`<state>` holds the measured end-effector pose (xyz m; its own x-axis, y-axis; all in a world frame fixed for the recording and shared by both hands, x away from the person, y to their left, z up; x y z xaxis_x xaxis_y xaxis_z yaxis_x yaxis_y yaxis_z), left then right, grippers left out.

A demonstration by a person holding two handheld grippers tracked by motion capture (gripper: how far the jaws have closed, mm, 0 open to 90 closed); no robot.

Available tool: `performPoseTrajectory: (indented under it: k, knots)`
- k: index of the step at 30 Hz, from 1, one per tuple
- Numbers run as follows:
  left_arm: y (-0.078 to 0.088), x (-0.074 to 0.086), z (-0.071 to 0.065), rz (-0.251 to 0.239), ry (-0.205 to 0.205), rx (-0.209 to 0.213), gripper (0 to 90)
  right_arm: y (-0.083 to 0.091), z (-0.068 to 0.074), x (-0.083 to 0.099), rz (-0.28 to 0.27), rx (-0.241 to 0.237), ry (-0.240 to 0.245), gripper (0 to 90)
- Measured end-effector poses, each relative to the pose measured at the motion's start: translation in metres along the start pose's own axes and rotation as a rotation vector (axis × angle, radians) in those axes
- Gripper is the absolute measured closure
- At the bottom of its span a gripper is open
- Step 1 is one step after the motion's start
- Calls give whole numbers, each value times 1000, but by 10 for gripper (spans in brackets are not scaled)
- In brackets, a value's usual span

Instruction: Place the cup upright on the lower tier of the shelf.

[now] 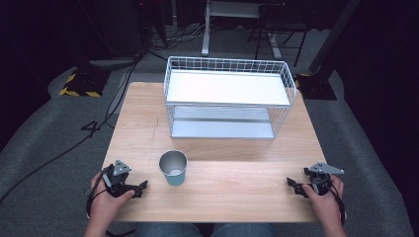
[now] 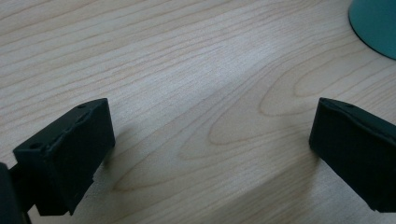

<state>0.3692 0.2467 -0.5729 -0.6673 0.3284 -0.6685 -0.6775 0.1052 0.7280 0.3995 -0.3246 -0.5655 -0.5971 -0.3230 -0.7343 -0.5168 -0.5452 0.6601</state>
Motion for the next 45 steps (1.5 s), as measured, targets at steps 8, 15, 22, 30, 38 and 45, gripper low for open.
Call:
performPoseTrajectory:
  k: [8,15,22,30,38,45]
  knots:
    - [6,-2,0,-10,-14,30,161,0,0,0,-1,-1,2,142]
    - [17,-4,-5,-35,-27,35,179,0,0,0,-1,-1,2,142]
    - [37,1,-8,-58,-42,35,180,0,0,0,-1,-1,2,142]
    - [54,8,-21,-73,-49,49,181,0,0,0,0,0,1,142]
    - [63,-5,-43,-135,-55,91,189,0,0,0,-1,-1,2,142]
    - [68,-17,-60,-200,-31,143,181,0,0,0,0,0,1,142]
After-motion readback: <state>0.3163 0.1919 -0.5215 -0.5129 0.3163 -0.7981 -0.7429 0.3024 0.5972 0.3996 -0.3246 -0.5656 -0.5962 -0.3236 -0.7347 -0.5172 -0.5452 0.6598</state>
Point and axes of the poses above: each handheld gripper's, and its own axes: y roughly backward along the jaws, x roughly out of its underside, z roughly to its left, the point moved 9 cm from there along -y, roughly forward along the jaws, and after that the axes turned 14 degrees about -x, right-handed, at the moved point
